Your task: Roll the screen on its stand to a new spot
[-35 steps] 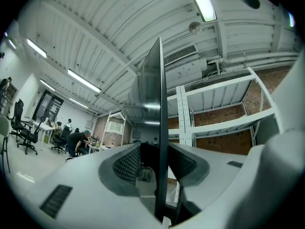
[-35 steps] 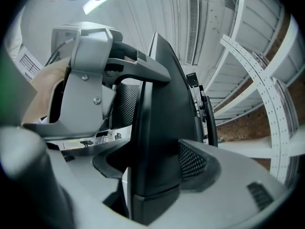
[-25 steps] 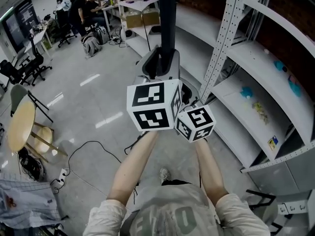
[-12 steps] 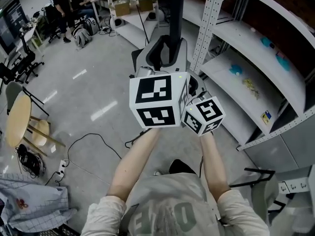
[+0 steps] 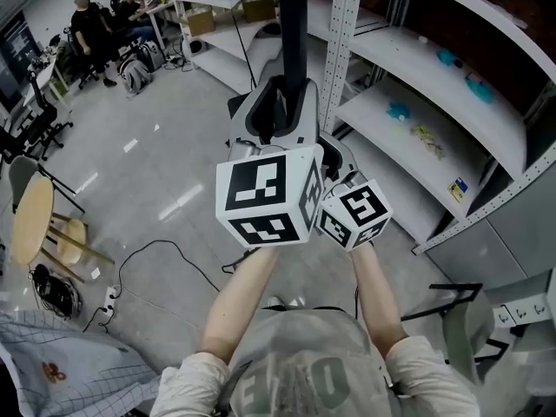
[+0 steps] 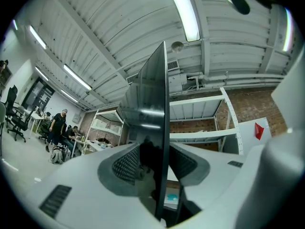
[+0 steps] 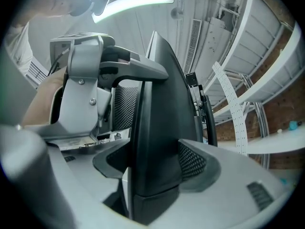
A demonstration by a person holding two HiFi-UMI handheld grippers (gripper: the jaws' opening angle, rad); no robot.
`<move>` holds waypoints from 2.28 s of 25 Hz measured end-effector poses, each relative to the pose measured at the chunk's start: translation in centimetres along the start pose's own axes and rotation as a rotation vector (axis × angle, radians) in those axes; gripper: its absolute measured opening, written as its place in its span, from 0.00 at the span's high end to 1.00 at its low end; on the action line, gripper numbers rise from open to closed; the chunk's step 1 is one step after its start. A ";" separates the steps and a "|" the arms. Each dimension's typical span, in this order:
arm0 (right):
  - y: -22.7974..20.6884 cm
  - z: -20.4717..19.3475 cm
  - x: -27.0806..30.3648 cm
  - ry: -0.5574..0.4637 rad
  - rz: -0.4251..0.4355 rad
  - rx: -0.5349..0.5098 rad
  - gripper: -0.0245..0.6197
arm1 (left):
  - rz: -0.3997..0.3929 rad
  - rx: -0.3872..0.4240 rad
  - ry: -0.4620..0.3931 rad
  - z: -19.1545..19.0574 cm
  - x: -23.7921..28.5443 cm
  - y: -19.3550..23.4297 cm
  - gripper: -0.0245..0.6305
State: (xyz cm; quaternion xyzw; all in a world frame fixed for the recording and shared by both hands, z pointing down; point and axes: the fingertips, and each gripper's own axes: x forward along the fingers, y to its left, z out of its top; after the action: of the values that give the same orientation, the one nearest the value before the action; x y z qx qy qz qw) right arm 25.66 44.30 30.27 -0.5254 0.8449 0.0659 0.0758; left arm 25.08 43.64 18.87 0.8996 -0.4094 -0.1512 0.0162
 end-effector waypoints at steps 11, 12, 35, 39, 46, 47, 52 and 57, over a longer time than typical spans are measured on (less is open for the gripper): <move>-0.3 1.7 -6.9 -0.010 -0.010 0.003 0.51 | -0.039 -0.040 -0.024 0.0 -2.5 -6.6 0.66; -0.3 1.8 -7.3 -0.007 -0.012 0.001 0.51 | -0.041 -0.041 -0.023 0.0 -2.7 -7.0 0.66; -1.7 2.9 -16.3 0.028 -0.067 0.029 0.52 | -0.104 0.020 -0.042 -0.8 -6.3 -16.0 0.71; -1.0 2.7 -16.6 0.048 -0.079 0.035 0.56 | -0.091 -0.007 -0.040 -0.8 -6.5 -15.2 0.72; 0.5 3.3 -17.8 0.089 -0.118 -0.096 0.79 | -0.075 0.024 -0.073 -0.1 -8.3 -14.9 0.78; 0.7 4.2 -18.2 0.071 -0.139 -0.123 0.84 | -0.072 0.052 -0.087 0.4 -8.7 -14.9 0.79; 3.1 12.9 -19.4 -0.116 -0.154 -0.119 0.91 | -0.072 0.150 -0.164 3.1 -10.9 -15.0 0.88; 5.4 18.1 -19.8 -0.227 -0.192 -0.198 0.92 | -0.101 0.153 -0.274 6.2 -13.1 -14.8 0.94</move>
State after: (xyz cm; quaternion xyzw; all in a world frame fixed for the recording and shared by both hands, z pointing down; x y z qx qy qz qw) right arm 30.54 67.54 16.61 -0.5977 0.7663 0.2000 0.1243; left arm 26.08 63.78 14.09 0.8886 -0.3724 -0.2414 -0.1161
